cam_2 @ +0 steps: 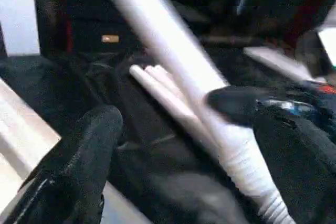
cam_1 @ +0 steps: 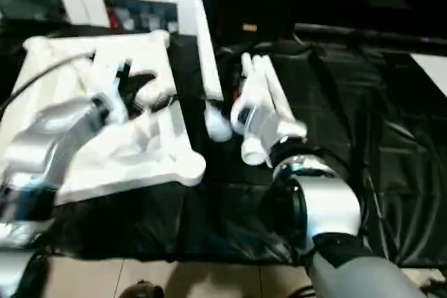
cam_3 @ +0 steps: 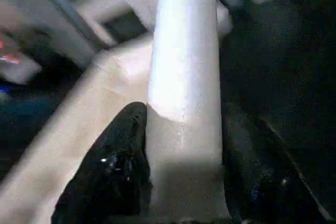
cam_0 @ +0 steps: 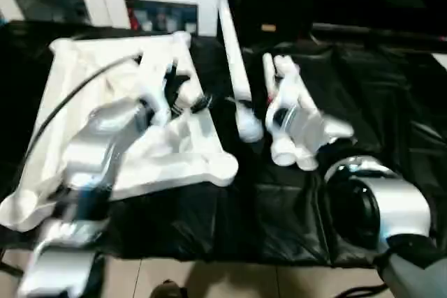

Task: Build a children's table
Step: Pick table leg

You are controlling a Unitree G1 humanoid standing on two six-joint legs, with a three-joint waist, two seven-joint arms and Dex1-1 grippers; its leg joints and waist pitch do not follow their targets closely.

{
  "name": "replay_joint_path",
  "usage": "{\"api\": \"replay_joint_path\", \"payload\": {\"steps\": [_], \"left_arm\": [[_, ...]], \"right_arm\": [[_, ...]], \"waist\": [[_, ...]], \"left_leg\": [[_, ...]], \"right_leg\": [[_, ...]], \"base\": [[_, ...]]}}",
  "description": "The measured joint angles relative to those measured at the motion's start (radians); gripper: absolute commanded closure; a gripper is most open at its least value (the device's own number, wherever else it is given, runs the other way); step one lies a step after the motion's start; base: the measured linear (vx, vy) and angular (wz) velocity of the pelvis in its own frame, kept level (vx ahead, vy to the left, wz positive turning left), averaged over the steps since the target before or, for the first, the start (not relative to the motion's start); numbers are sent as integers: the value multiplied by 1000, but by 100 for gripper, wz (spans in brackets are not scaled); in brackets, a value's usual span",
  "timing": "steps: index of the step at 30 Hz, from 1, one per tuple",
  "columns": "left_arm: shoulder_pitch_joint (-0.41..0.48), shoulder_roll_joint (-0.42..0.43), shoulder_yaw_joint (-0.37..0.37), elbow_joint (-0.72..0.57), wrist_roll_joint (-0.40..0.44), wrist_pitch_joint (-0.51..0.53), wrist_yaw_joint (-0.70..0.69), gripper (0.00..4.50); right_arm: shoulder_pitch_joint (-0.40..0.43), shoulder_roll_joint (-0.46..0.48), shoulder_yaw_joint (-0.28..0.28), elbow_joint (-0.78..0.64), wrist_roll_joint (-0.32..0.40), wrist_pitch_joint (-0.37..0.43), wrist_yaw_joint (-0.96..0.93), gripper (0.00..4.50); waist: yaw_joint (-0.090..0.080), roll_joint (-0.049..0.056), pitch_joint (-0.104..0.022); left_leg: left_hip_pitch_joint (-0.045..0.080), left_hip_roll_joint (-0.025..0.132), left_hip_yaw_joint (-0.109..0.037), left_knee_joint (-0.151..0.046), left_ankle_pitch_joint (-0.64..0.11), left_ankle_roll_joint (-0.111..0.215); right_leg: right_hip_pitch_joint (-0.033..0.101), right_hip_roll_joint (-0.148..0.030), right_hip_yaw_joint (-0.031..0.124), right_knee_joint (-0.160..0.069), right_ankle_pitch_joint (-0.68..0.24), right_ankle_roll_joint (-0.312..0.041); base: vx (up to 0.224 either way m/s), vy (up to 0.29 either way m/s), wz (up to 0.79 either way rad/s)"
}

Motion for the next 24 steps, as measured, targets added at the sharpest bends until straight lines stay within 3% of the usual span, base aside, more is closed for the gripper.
{"api": "replay_joint_path", "payload": {"steps": [6,12,19,24], "left_arm": [[-115,-124,150,85,-165,51,63,0],[-134,-165,186,46,-279,109,53,0],[-133,-185,156,-27,-310,152,20,0],[-131,-196,160,-39,-343,157,22,48]], "right_arm": [[249,-52,45,-455,154,180,205,263],[354,-65,83,-672,221,272,247,263],[423,-63,131,-818,272,362,253,264],[425,-64,141,-843,273,379,245,264]], "waist": [[29,9,5],[30,21,3],[28,26,3],[27,26,3]], "left_leg": [[-2,2,-1,2,4,9],[-1,5,-1,2,5,4],[-1,7,-1,1,8,3],[0,7,-1,0,10,1]], "right_leg": [[1,-2,-6,0,1,-1],[5,-3,-13,-1,2,-2],[6,-3,-15,-1,3,-3],[7,-3,-15,-1,3,-3]], "base": [[0,0,0],[0,0,0],[0,0,0],[0,0,0]]}}
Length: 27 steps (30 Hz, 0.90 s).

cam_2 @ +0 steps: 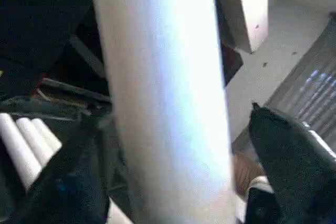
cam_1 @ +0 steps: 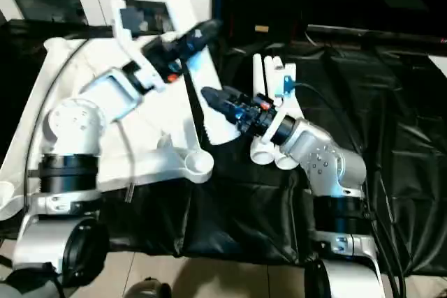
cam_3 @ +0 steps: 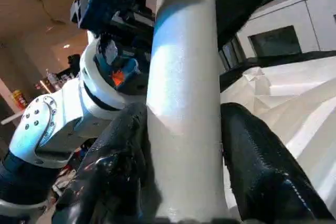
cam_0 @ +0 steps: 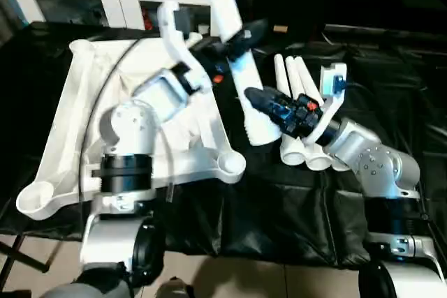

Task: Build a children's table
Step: Pick table leg

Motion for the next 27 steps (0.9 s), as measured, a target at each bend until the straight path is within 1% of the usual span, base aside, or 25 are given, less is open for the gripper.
{"api": "replay_joint_path", "payload": {"steps": [1,3,4,5,6,8,10,11,15,16,19,20,21,22,24,25,26,27], "left_arm": [[0,0,2,-7,-5,6,1,48],[0,3,6,-19,-9,14,5,73],[1,4,7,-19,-9,15,8,78],[3,4,7,-19,-9,16,8,94],[4,4,8,-19,-9,16,9,94],[5,4,8,-19,-9,16,12,116],[6,5,10,-19,-9,16,23,128],[7,4,9,-19,-9,16,30,152],[7,6,11,-18,-9,16,32,173],[8,6,11,-18,-9,16,33,196],[8,6,10,-14,-7,15,45,207],[7,6,9,-10,-6,13,49,223],[7,6,7,-7,-2,10,54,223],[7,7,6,-5,1,9,55,234],[7,10,-11,-3,21,-10,57,245],[6,12,-22,-3,35,-18,62,245],[6,21,-39,-2,64,-31,75,254],[4,31,-54,1,90,-42,86,254]], "right_arm": [[2,-1,0,-5,1,2,-6,264],[9,-5,2,-15,3,8,-14,264],[10,-5,3,-20,4,12,-17,264],[11,-7,6,-28,4,15,-19,264],[11,-8,10,-29,4,16,-22,264],[11,-8,14,-29,3,16,-23,264],[11,-9,19,-30,3,16,-25,264],[11,-9,20,-30,3,16,-28,264],[11,-11,26,-30,3,16,-28,264],[11,-12,28,-31,3,15,-29,264],[10,-17,32,-31,3,14,-30,264],[10,-19,36,-31,1,13,-34,264],[10,-21,40,-31,-1,11,-41,264],[10,-21,41,-31,-4,10,-45,229],[6,-21,55,-30,-21,7,-67,192],[4,-21,58,-29,-27,3,-80,192],[-5,-22,72,-29,-55,-11,-102,173],[-15,-24,85,-28,-79,-20,-121,173]], "waist": [[0,0,0],[0,0,0],[0,0,0],[0,0,0],[0,0,0],[0,0,0],[1,0,0],[1,0,0],[0,0,0],[0,0,0],[0,0,0],[0,0,0],[0,0,0],[0,0,0],[0,0,0],[1,0,0],[-1,0,0],[-1,0,0]], "left_leg": [[0,0,0,0,0,0],[0,0,0,-1,0,0],[0,0,0,-1,0,0],[0,0,0,-1,0,0],[0,0,0,-1,0,0],[0,0,0,-1,0,0],[0,0,0,-1,0,0],[0,0,0,-1,1,0],[0,0,0,-1,1,0],[0,0,0,-1,1,0],[0,0,0,-1,1,0],[0,0,0,-1,1,0],[0,0,0,-1,1,0],[0,0,0,-1,1,-1],[0,0,0,-1,1,-1],[0,0,0,-1,1,-1],[0,0,0,-1,1,-1],[0,0,0,-2,1,-1]], "right_leg": [[0,0,0,0,0,0],[0,0,0,-1,0,0],[0,0,0,-1,0,0],[0,0,0,-1,0,0],[0,0,0,-1,0,0],[0,0,0,-1,0,0],[0,0,0,-1,0,0],[0,0,0,-1,0,0],[0,0,0,-1,0,0],[0,0,0,-1,0,0],[0,0,0,-1,0,0],[0,0,0,-1,0,0],[0,0,0,-1,0,0],[0,0,0,-1,0,0],[0,0,0,-1,0,0],[0,0,0,-1,0,0],[0,0,0,-1,0,0],[0,0,0,-1,0,1]], "base": [[0,0,0],[0,0,0],[0,0,0],[0,0,0],[0,0,0],[0,0,0],[0,0,0],[0,0,0],[0,0,0],[0,0,0],[0,0,0],[0,0,0],[0,0,0],[0,0,0],[0,0,0],[0,0,0],[0,0,0],[0,0,0]]}}
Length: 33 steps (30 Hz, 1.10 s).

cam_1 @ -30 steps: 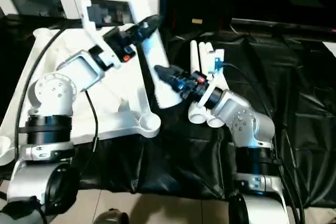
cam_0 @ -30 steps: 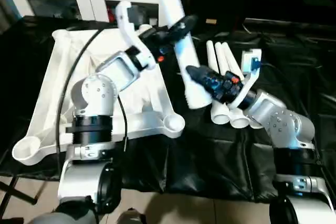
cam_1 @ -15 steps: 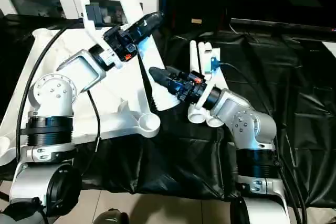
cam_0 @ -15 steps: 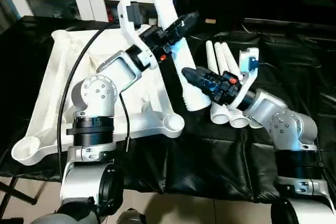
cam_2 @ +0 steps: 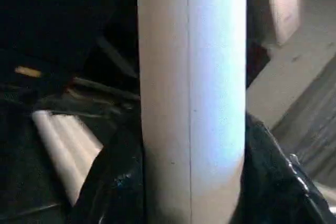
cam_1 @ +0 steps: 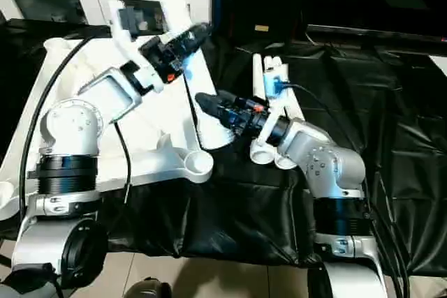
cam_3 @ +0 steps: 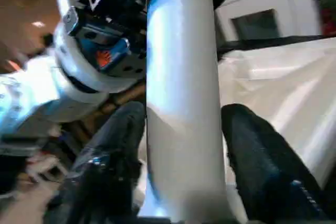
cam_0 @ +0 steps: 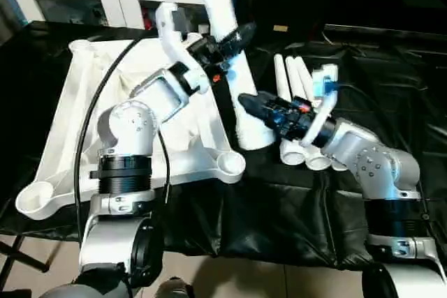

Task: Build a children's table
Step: Pick table leg

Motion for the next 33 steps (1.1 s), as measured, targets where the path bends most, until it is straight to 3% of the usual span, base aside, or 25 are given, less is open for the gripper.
{"api": "replay_joint_path", "payload": {"steps": [5,11,15,16,19,20,25,32,33], "left_arm": [[-21,18,-70,3,106,-43,45,264],[-53,23,-134,2,166,-80,54,265],[-53,24,-155,2,188,-90,53,265],[-53,24,-157,2,192,-92,52,265],[-53,26,-160,2,201,-98,51,265],[-53,26,-162,2,202,-98,51,265],[-53,26,-163,2,202,-99,47,265],[-53,27,-163,2,202,-100,39,265],[-53,27,-163,2,201,-100,39,230]], "right_arm": [[-43,2,116,0,-167,-98,-112,137],[-72,28,224,36,-280,-110,-207,135],[-91,56,231,80,-313,-125,-253,135],[-94,59,231,85,-317,-125,-261,164],[-110,76,224,108,-310,-126,-278,177],[-111,81,221,109,-308,-130,-278,206],[-111,86,198,117,-290,-133,-277,245],[-110,86,194,118,-280,-133,-267,255],[-109,86,192,118,-277,-133,-265,255]], "waist": [[-2,0,0],[-2,0,0],[-4,0,0],[-4,0,0],[-6,0,0],[-5,0,0],[-4,0,0],[-5,0,0],[-4,0,0]], "left_leg": [[0,0,0,-1,1,-2],[0,0,0,-1,1,-2],[0,0,0,-1,1,-2],[0,0,0,-1,1,-2],[0,0,0,-2,1,-2],[0,0,0,-2,1,-2],[0,0,0,-2,1,-2],[0,0,0,-2,1,-2],[0,0,0,-2,1,-2]], "right_leg": [[0,0,0,0,0,0],[0,0,0,-1,0,0],[0,0,0,0,0,0],[0,0,0,0,0,0],[0,0,0,0,0,0],[0,0,0,0,0,0],[0,0,0,0,0,0],[0,0,0,0,0,0],[0,0,0,0,0,0]], "base": [[0,0,0],[0,0,0],[0,0,0],[0,0,0],[0,0,0],[0,0,0],[0,0,0],[0,0,0],[0,0,0]]}}
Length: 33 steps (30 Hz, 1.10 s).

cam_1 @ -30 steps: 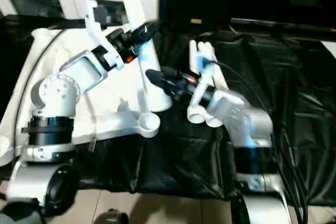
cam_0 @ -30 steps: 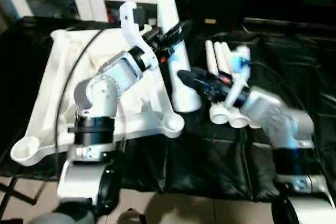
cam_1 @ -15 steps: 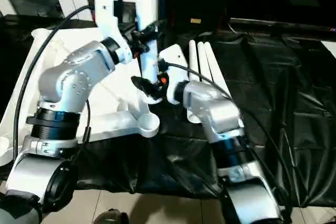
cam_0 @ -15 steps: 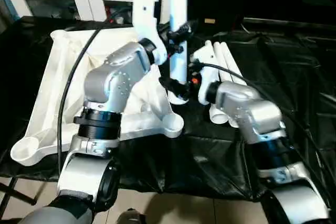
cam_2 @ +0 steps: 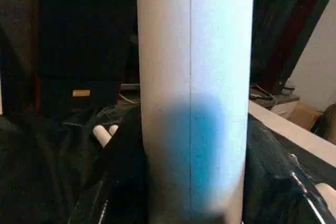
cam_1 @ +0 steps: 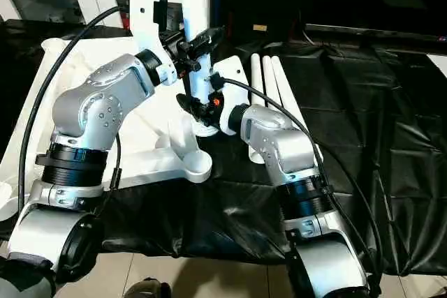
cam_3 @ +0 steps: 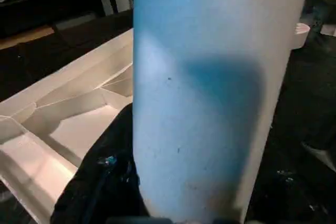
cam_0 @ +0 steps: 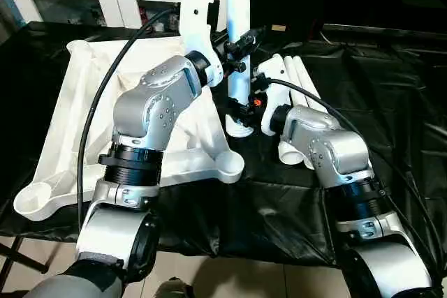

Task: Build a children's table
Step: Pick table leg

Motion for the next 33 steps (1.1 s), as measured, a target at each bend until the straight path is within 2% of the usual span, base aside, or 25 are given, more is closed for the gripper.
{"api": "replay_joint_path", "payload": {"steps": [2,5,6,9,11,16,20,22,25,27,31,33], "left_arm": [[0,2,1,0,-1,0,-3,195],[0,5,21,0,-36,7,-36,186],[0,7,28,0,-50,10,-49,161],[0,12,67,0,-124,49,-116,145],[6,38,87,-6,-220,116,-228,126],[59,85,74,-59,-334,213,-425,122],[85,124,42,-83,-369,244,-529,122],[88,137,26,-88,-370,243,-554,156],[85,125,27,-76,-368,237,-550,160],[79,106,37,-58,-370,237,-539,188],[76,100,45,-52,-376,240,-532,208],[75,98,45,-46,-382,240,-530,234]], "right_arm": [[3,-1,-6,0,11,1,17,255],[27,-14,-7,-16,58,3,94,255],[38,-18,-7,-18,72,6,115,255],[80,-46,-10,-43,133,28,218,255],[102,-85,-13,-85,195,46,321,255],[109,-134,-25,-140,269,65,454,255],[110,-163,-23,-149,281,78,513,255],[110,-178,-15,-161,282,81,532,255],[110,-194,-2,-165,282,87,552,255],[111,-206,1,-166,285,88,566,255],[113,-222,5,-167,291,92,570,255],[113,-224,5,-167,292,96,571,255]], "waist": [[0,0,0],[1,0,0],[1,0,0],[2,0,0],[3,0,0],[2,1,0],[2,1,-1],[4,2,-1],[4,3,-1],[4,3,-1],[3,6,-1],[3,8,-1]], "left_leg": [[0,0,0,0,0,0],[0,0,0,0,0,0],[0,0,0,0,0,0],[0,0,0,0,0,0],[0,0,0,0,0,1],[1,0,0,1,0,1],[1,1,0,1,0,1],[1,1,0,1,0,1],[1,1,0,1,0,1],[1,1,0,1,0,1],[1,1,0,1,0,1],[1,1,0,1,0,1]], "right_leg": [[0,0,0,0,0,0],[0,0,0,0,0,0],[0,0,0,0,0,0],[0,0,0,0,0,0],[0,0,0,0,0,0],[0,0,0,1,0,-1],[0,0,-1,1,1,-2],[1,0,-1,1,1,-2],[2,0,-1,0,1,-2],[2,0,-1,0,1,-2],[1,0,-1,0,1,-2],[1,0,-1,0,1,-2]], "base": [[0,0,0],[0,0,0],[0,0,0],[0,0,0],[0,0,0],[0,0,0],[0,0,0],[0,0,0],[0,0,0],[0,0,0],[0,0,0],[0,0,0]]}}
